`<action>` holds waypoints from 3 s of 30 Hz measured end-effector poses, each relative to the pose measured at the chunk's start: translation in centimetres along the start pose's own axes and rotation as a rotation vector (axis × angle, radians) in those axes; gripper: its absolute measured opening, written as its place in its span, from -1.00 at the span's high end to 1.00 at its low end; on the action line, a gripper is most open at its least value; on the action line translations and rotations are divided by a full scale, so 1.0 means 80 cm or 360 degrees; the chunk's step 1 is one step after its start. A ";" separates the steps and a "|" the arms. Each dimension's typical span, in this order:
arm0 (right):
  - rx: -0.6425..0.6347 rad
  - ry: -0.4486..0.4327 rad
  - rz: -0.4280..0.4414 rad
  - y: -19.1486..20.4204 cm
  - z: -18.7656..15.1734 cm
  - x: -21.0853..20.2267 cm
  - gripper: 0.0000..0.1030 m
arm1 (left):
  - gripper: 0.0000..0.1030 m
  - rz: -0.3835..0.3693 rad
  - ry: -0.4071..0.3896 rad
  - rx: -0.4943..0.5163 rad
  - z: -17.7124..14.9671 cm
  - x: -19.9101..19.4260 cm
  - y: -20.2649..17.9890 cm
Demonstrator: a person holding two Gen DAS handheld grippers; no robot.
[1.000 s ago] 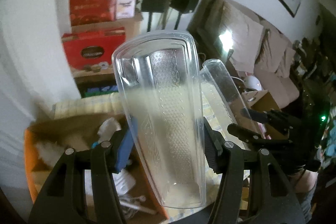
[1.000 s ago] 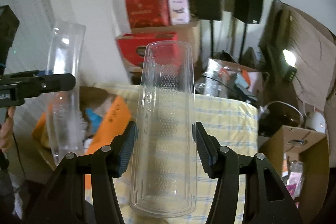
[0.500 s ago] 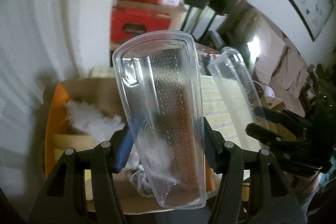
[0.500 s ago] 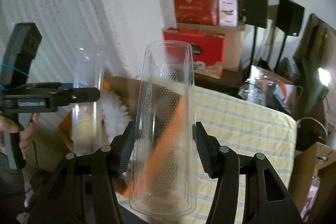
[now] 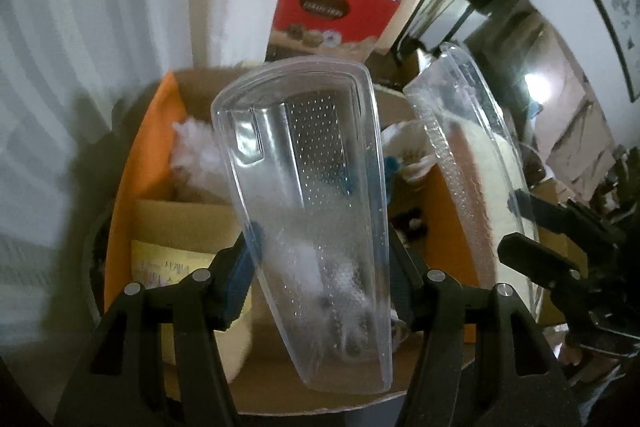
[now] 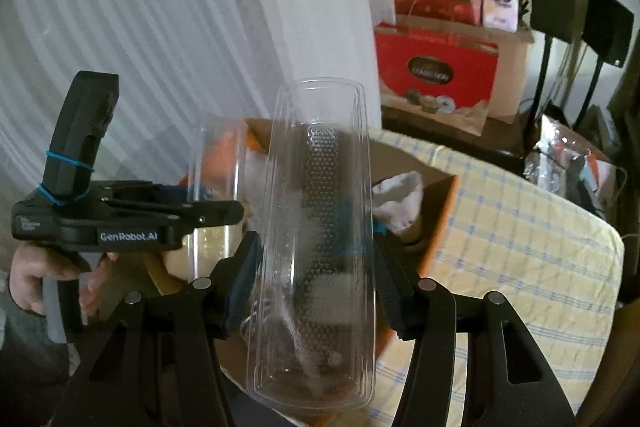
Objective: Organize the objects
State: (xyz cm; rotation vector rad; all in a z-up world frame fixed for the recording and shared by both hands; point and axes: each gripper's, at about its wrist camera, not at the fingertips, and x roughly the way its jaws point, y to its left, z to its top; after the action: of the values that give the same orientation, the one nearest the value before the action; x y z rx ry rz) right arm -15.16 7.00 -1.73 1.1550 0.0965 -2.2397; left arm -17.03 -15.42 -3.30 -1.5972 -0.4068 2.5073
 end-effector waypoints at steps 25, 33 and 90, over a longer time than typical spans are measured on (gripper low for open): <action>-0.0149 0.0266 -0.0213 0.016 -0.022 0.110 -0.09 | -0.09 0.0266 0.0136 0.0167 -0.009 0.085 -0.007; -0.0150 0.0237 -0.0205 0.023 -0.026 0.095 -0.17 | -0.52 0.0172 0.0127 0.0119 -0.009 0.072 -0.007; 0.0450 -0.0397 -0.0680 -0.007 -0.236 -0.213 -0.98 | -0.99 -0.0018 -0.0449 0.0330 -0.215 -0.096 -0.142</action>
State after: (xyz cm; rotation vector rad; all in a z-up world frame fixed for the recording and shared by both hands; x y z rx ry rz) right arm 5.41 21.90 -0.56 1.0588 -0.0866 -2.8324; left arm 1.49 -4.01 -0.12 -1.1691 -0.1769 2.6714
